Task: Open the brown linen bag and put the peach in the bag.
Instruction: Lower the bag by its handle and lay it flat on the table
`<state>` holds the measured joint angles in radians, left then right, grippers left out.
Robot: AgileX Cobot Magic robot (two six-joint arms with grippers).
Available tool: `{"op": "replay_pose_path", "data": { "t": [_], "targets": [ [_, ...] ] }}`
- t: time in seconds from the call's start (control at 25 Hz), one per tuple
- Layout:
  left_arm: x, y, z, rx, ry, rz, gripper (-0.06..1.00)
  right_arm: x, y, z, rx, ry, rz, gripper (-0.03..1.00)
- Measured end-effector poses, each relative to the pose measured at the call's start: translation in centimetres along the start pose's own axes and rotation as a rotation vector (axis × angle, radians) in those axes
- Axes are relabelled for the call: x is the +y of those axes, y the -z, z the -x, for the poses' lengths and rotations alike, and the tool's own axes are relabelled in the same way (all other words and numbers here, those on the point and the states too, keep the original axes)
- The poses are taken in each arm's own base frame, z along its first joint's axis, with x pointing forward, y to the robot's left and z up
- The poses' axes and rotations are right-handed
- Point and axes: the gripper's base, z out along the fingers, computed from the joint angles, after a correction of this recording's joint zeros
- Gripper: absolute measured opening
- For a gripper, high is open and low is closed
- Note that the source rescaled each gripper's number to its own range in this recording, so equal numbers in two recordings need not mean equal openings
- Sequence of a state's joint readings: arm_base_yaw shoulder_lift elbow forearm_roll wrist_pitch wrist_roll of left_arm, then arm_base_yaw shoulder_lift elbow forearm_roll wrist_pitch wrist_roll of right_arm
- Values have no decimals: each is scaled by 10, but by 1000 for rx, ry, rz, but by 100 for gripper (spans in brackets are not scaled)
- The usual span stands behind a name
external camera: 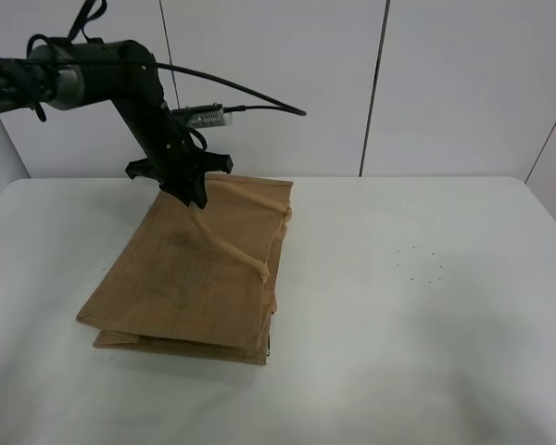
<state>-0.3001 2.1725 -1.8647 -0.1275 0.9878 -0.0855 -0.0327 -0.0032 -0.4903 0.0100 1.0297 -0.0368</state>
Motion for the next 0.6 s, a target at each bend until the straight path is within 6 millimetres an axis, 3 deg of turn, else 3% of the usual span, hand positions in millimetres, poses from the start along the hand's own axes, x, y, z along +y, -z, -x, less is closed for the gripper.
{"op": "replay_pose_path", "data": {
  "t": [0.12, 0.2, 0.24, 0.36, 0.6],
  "targets": [
    [0, -9, 0, 21, 15, -10, 63, 0, 0, 0, 0, 0, 0, 100],
    [0, -9, 0, 21, 26, -13, 85, 0, 0, 0, 0, 0, 0, 100],
    [0, -9, 0, 21, 26, -13, 91, 0, 0, 0, 0, 0, 0, 100],
    [2, -8, -1, 27, 17, 11, 98, 0, 0, 0, 0, 0, 0, 100],
    [17, 15, 3, -28, -7, 181, 100, 0, 0, 0, 0, 0, 0, 100]
  ]
}}
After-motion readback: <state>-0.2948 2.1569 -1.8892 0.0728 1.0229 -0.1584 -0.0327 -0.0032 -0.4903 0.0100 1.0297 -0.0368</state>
